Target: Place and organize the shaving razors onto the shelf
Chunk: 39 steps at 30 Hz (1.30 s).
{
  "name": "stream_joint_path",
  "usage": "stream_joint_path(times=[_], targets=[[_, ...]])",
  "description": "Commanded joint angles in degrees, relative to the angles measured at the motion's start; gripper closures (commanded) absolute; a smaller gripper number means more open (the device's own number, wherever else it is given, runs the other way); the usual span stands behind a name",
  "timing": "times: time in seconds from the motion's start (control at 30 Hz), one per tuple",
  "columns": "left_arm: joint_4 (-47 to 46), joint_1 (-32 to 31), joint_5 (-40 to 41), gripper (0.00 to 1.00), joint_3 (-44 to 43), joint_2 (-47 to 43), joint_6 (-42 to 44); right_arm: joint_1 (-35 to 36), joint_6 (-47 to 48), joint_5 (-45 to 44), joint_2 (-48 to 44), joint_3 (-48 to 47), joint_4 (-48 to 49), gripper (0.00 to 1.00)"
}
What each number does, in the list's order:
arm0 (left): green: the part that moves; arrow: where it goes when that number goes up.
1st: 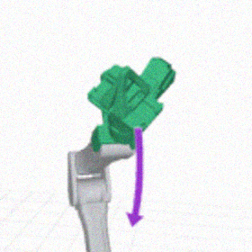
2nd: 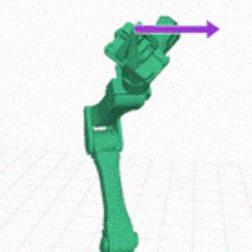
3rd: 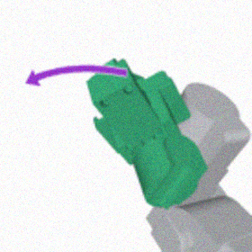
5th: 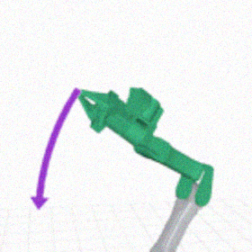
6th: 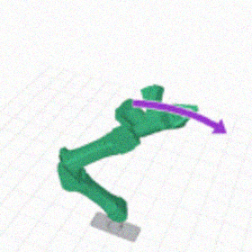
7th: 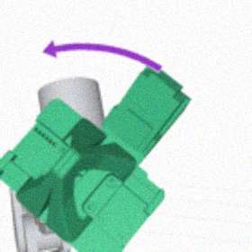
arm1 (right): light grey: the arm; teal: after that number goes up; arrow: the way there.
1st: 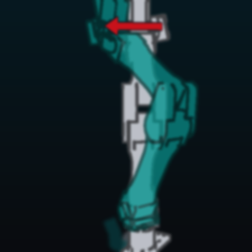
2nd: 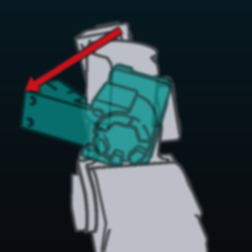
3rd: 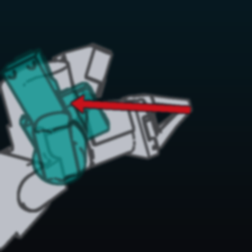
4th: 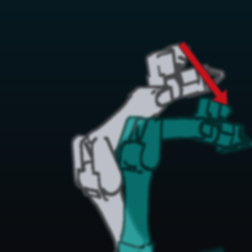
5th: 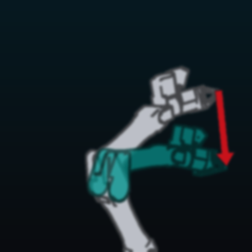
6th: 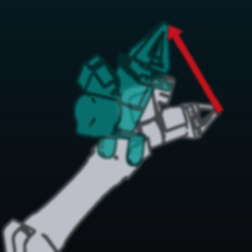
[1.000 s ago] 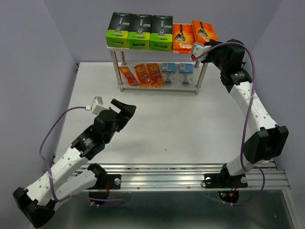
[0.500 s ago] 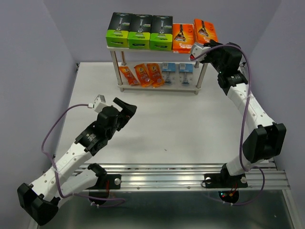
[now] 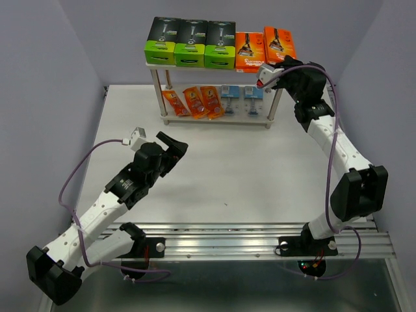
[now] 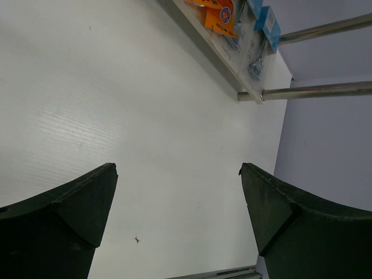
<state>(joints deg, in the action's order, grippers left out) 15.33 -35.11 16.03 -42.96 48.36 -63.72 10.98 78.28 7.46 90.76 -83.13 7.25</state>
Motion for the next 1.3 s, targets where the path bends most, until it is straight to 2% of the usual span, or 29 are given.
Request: stream_joint_path(times=[0.0,0.07,0.1,0.23,0.33,0.67,0.8,1.0,1.13,1.27], targets=[[-2.24,0.66,-0.39,0.01,-0.02,-0.37,1.50,0.88,0.73,-1.14,-1.81,-0.71,-6.98,0.62],[-2.24,0.66,-0.47,0.01,-0.11,-0.37,1.50,0.88,0.91,-0.79,-2.08,-1.24,-9.77,0.57],[-2.24,0.75,-0.56,0.01,-0.11,-0.37,1.50,0.88,0.91,-0.26,-2.25,-2.03,-11.71,0.50],[-2.15,0.83,-0.74,0.01,-0.02,-0.46,1.50,0.88,1.08,2.29,-3.31,-2.56,-15.06,0.36],[-1.89,0.84,-0.74,0.01,-0.11,-0.55,1.59,1.41,1.09,2.47,-4.10,-2.91,-15.86,0.34],[-1.80,1.19,-1.18,0.01,-0.19,-1.25,2.55,1.94,1.09,5.27,-5.07,-8.52,-24.29,0.14],[-1.45,1.28,-1.44,0.01,-0.02,-1.69,2.73,1.94,1.70,4.49,-4.19,-10.03,-26.32,0.12],[-1.18,1.36,-1.44,0.01,0.33,-2.39,2.64,1.94,0.12,2.56,-4.28,-8.72,-22.46,0.00],[-1.09,1.45,-1.44,0.01,0.07,-2.57,2.99,2.46,-2.60,1.15,-5.15,-8.19,-17.36,0.00],[-0.48,1.54,-1.53,0.01,-0.37,-2.74,3.34,2.46,-5.32,3.51,-7.08,-10.64,-20.85,0.00]])
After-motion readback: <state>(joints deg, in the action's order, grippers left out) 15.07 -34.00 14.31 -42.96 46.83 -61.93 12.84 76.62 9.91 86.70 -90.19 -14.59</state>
